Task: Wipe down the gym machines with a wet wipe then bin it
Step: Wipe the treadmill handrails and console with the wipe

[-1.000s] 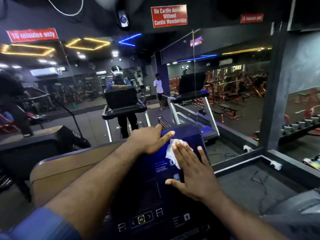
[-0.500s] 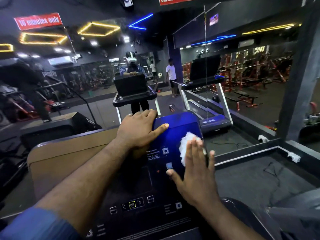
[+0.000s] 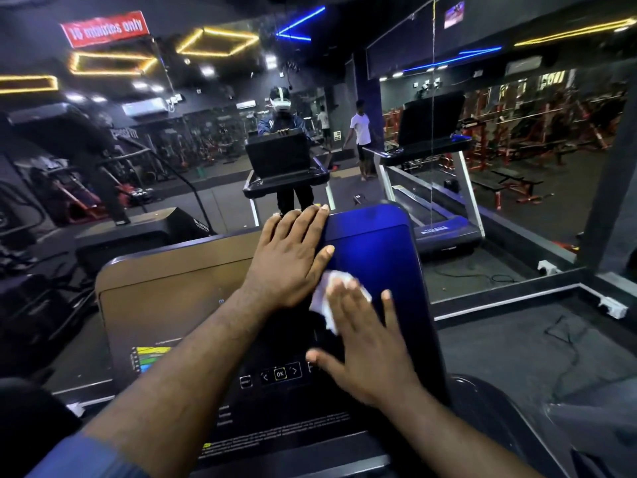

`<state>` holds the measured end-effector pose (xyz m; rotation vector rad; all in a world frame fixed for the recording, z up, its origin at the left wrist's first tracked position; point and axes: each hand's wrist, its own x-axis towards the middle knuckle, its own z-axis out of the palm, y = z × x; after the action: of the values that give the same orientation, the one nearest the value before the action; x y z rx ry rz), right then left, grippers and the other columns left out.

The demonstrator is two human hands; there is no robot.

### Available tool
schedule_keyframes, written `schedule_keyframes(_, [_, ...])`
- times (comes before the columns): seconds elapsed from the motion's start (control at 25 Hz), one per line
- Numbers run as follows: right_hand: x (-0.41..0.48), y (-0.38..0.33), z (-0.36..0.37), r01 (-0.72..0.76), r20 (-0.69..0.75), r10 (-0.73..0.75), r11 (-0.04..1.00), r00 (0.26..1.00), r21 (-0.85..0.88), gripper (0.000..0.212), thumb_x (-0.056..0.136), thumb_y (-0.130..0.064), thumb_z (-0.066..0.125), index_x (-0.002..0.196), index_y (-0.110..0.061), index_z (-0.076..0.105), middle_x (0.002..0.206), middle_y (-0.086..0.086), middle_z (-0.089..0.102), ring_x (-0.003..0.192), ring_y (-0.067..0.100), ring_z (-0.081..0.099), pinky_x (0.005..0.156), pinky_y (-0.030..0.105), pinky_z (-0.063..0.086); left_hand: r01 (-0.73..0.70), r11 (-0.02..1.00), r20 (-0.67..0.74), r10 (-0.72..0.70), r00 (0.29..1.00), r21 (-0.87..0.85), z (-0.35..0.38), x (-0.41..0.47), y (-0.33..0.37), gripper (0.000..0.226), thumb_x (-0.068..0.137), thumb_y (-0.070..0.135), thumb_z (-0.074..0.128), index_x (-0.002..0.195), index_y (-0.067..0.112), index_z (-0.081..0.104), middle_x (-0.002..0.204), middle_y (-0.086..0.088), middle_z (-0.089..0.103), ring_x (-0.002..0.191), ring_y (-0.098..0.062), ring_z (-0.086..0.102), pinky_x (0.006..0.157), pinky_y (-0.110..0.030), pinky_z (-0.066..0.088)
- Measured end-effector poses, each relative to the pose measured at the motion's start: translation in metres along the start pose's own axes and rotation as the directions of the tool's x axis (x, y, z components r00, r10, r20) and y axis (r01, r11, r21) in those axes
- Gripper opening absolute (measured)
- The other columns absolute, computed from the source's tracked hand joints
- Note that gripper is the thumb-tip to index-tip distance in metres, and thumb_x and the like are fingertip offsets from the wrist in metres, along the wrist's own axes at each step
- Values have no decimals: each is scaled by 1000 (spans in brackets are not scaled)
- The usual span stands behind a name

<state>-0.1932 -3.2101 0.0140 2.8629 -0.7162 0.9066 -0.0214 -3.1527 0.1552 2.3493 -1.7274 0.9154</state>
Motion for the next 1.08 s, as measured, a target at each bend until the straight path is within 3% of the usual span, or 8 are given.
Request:
schedule_keyframes(0.12, [-54, 13, 15, 25, -4, -26, 999, 1000, -38, 101, 92, -88, 33, 167, -23, 14, 175, -8, 1, 160, 12, 13, 126, 57, 7, -36, 999, 6, 36, 999, -15, 3, -7, -5, 68, 108, 55, 20, 168, 25, 7, 172, 2, 18, 155, -24, 20, 129, -50, 10])
schedule_keyframes(0.28, [12, 29, -15, -303, -55, 302, 953, 952, -1, 103, 93, -87, 20, 166, -20, -8, 174, -3, -13, 161, 17, -9, 127, 57, -8, -31, 998, 45, 34, 998, -62, 2, -4, -8, 70, 107, 58, 19, 167, 27, 5, 173, 5, 14, 157, -24, 15, 129, -49, 5])
schedule_keyframes(0.52, [-14, -4, -1, -50, 47, 51, 998, 998, -28, 101, 94, -87, 25, 167, -23, -2, 175, -6, -10, 161, 14, -5, 126, 63, 8, -69, 994, 24, 71, 997, -83, -9, -7, -18, 64, 110, 54, 23, 167, 29, 12, 172, 7, 21, 156, -19, 21, 127, -39, 8])
schedule_keyframes(0.6, [-30, 17, 2, -113, 15, 114, 992, 993, -59, 99, 94, -87, 23, 167, -24, 0, 175, -8, -8, 161, 14, 0, 126, 64, 7, -50, 990, 43, 56, 997, -134, -14, 0, -20, 63, 109, 55, 23, 166, 29, 15, 169, 7, 29, 153, -20, 26, 126, -39, 14])
schedule_keyframes(0.76, [13, 19, -18, -368, -14, 369, 928, 929, 56, 97, 96, -83, 18, 165, -22, -15, 172, -4, -21, 159, 17, -17, 124, 59, -13, -22, 988, 58, 31, 998, -151, -17, 4, -13, 66, 108, 59, 20, 165, 27, 19, 165, 7, 34, 148, -20, 31, 123, -42, 19])
schedule_keyframes(0.88, [-7, -1, -6, -28, 30, 28, 1000, 999, -1, 96, 96, -83, 27, 167, -25, 1, 175, -5, -9, 161, 18, -2, 126, 60, -5, -14, 993, 49, 20, 999, -117, -15, 0, -10, 70, 106, 60, 16, 166, 26, 16, 167, 6, 31, 150, -22, 28, 125, -42, 17])
schedule_keyframes(0.96, [-51, 9, 9, 63, 74, -59, 997, 995, -42, 93, 95, -85, 30, 167, -30, 10, 175, -10, -2, 160, 15, 12, 125, 60, 5, -15, 995, 64, 21, 998, -104, -12, -2, -9, 71, 106, 60, 15, 167, 24, 11, 170, 4, 25, 154, -23, 21, 128, -42, 12])
schedule_keyframes(1.08, [-52, 38, 6, -208, 21, 210, 976, 977, -62, 96, 94, -86, 22, 167, -28, 1, 175, -8, -6, 161, 16, 4, 126, 63, 3, -20, 995, 105, 31, 994, -99, -9, -4, -8, 74, 106, 61, 14, 168, 22, 2, 174, 3, 14, 158, -24, 11, 130, -45, 3])
